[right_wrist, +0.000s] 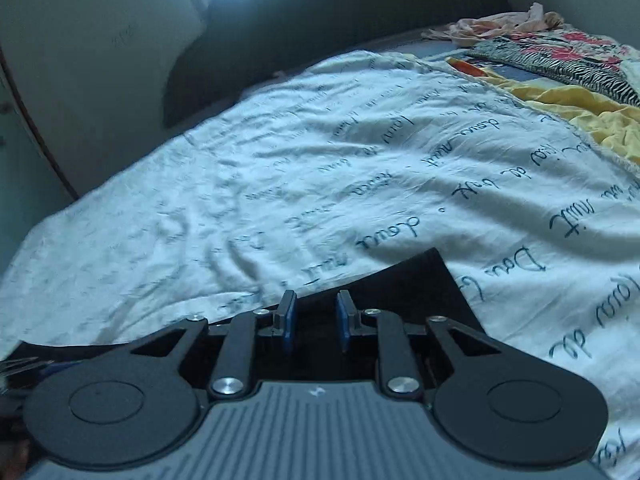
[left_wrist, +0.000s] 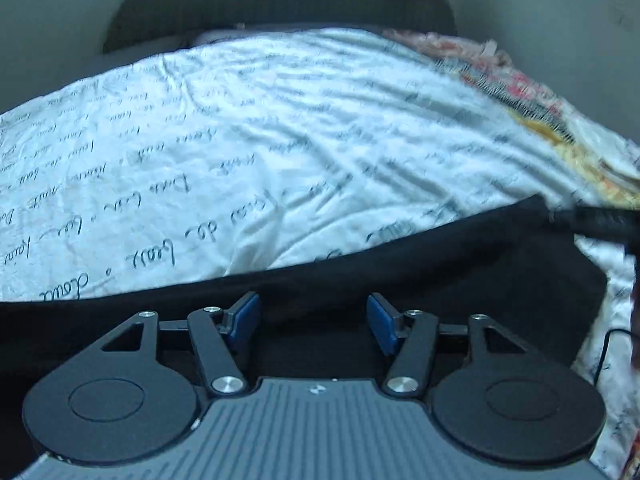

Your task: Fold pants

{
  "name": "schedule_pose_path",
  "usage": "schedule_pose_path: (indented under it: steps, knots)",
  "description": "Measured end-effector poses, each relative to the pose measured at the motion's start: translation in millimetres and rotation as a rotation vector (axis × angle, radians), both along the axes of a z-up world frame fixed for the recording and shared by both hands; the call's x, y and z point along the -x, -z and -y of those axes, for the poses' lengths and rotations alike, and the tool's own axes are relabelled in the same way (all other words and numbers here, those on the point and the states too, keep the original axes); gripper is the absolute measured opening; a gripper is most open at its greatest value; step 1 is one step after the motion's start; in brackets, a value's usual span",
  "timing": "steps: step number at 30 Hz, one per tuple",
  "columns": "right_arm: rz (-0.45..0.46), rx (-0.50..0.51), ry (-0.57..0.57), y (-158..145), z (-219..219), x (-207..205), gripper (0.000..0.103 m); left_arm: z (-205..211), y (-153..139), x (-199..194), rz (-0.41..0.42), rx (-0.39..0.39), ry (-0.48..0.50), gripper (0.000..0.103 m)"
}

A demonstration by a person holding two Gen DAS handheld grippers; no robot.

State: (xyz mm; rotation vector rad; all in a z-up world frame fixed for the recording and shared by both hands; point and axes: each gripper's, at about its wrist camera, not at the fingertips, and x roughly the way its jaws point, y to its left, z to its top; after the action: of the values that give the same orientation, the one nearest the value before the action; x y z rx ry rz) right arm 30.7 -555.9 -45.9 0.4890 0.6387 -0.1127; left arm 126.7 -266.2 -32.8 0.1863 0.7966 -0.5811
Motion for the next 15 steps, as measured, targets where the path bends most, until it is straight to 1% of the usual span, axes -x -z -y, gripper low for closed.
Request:
schedule_pose_path:
  steps: [1,2,3,4,6,7,8,9,10,12,15]
  knots:
    - [0.017,-0.036,-0.029,-0.3,-0.5,10.2,0.025,1.2,0.4,2.0,0.014,-0.007,0.009,0.068]
    - [0.025,-0.072,-0.065,1.2,-1.3,16.2,0.033,6.0,3.3,2.5,0.028,-0.033,0.015,0.069]
    - [0.017,-0.096,-0.096,4.8,-2.0,19.5,0.049,10.7,8.0,2.5,0.034,-0.068,0.012,0.068]
    - [-0.005,-0.089,-0.091,9.0,-3.6,21.2,0.056,13.1,10.7,1.7,0.032,-0.079,0.008,0.067]
    - [-0.007,-0.029,0.004,11.8,0.0,34.0,0.057,9.8,7.5,6.9,0.038,-0.055,0.005,0.067]
    - [0.007,-0.023,0.069,8.1,4.0,44.7,0.057,5.1,2.8,10.3,0.036,-0.026,0.018,0.068]
    - [0.036,-0.036,0.116,3.5,8.2,58.2,0.059,0.7,-1.5,12.9,0.032,-0.003,0.027,0.070]
    - [0.077,-0.070,0.146,-2.9,14.1,78.0,0.060,-0.8,-4.4,13.9,0.026,0.007,0.030,0.072]
    - [0.104,-0.115,0.152,-5.7,20.5,92.7,0.061,-3.4,-7.6,14.8,0.019,0.013,0.028,0.073]
    - [0.115,-0.222,0.128,-6.0,30.2,115.7,0.066,-8.2,-13.7,15.5,-0.002,0.037,0.033,0.077]
    - [0.072,-0.361,0.055,6.8,34.8,131.2,0.067,-10.4,-21.0,16.8,-0.034,0.076,0.040,0.080]
